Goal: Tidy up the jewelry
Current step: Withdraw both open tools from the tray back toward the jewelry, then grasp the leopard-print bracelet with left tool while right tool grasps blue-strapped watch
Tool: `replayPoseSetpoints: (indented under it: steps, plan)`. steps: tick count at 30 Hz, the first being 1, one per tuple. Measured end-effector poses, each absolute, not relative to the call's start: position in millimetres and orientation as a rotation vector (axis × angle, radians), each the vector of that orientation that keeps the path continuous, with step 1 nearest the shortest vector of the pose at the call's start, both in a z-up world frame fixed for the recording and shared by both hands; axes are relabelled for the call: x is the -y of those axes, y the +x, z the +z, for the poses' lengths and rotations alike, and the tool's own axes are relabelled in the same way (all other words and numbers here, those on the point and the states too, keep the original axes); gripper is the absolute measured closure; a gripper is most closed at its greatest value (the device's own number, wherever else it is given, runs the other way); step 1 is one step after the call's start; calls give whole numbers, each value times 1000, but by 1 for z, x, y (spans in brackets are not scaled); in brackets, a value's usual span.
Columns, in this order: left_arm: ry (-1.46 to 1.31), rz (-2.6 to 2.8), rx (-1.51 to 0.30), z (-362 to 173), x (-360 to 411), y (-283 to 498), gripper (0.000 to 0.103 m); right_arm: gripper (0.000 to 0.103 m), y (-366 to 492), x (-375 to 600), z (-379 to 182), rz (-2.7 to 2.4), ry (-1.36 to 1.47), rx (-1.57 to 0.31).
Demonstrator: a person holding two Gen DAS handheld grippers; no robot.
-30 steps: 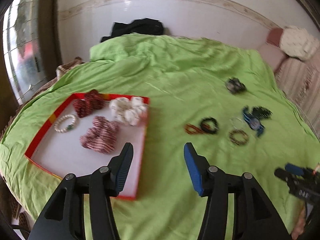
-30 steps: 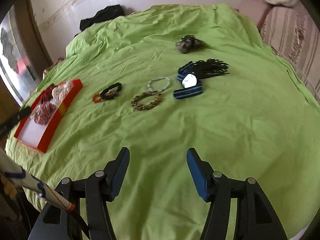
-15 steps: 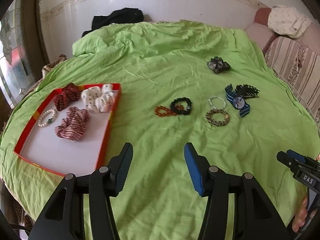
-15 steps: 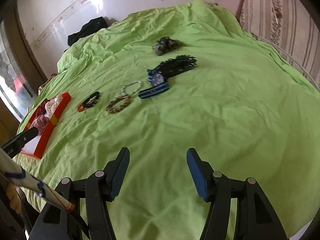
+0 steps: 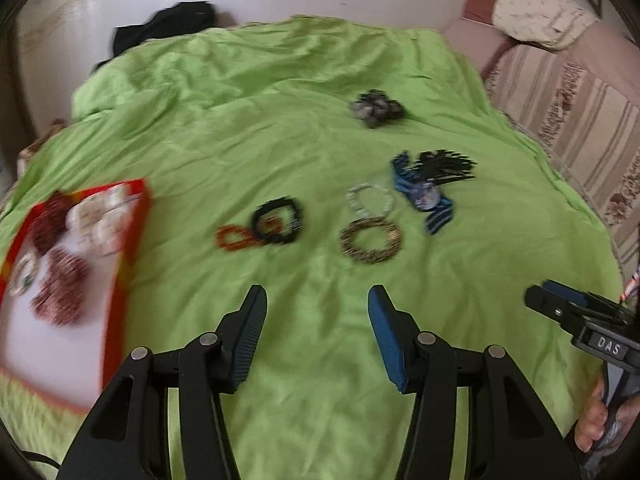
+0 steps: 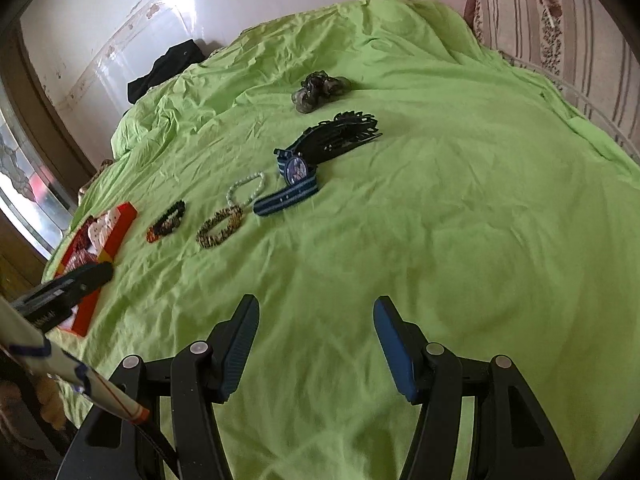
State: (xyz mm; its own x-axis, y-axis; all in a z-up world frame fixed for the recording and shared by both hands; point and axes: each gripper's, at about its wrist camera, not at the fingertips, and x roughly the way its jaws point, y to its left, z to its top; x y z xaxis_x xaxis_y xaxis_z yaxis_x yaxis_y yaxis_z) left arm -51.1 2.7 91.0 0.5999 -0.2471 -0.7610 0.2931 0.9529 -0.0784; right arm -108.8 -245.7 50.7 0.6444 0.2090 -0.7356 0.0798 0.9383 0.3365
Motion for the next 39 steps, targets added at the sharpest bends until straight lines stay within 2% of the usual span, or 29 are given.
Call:
replayPoseSetpoints:
  steps: [8,11,13,16,29,30,31,32,33,34,36,39]
  plan:
    - [47,-410,-958,62,31,10,57,39,-34,252,60,82,326,-894]
    - [29,-422,-992,48,34,27,61,38,-6,254,52,70,326,-920]
    - [18,-434,-1011,41,35,36,67,38,9,256,47,60,319,-926]
    - [-15,-464,-1035,31,35,46,69,38,28,257,39,65,335,-936]
    - [-30,-475,-1032,14,40,55,69,36,50,243,10,118,346,-966]
    - [-18,-473,-1030,15,41,54,74,36,49,242,9,120,345,-965]
    - [-2,-467,-1026,15,42,52,97,39,47,240,8,124,342,-966]
    - [13,-466,-1033,14,44,51,97,44,45,237,8,122,332,-963]
    - [16,-465,-1029,15,44,49,97,65,43,235,7,122,320,-965]
    - [19,-463,-1020,17,45,46,97,77,42,233,7,127,314,-974]
    - [11,-470,-1010,23,43,40,98,86,38,235,9,138,342,-971]
    - [8,-478,-978,37,41,27,98,89,29,237,19,153,385,-956]
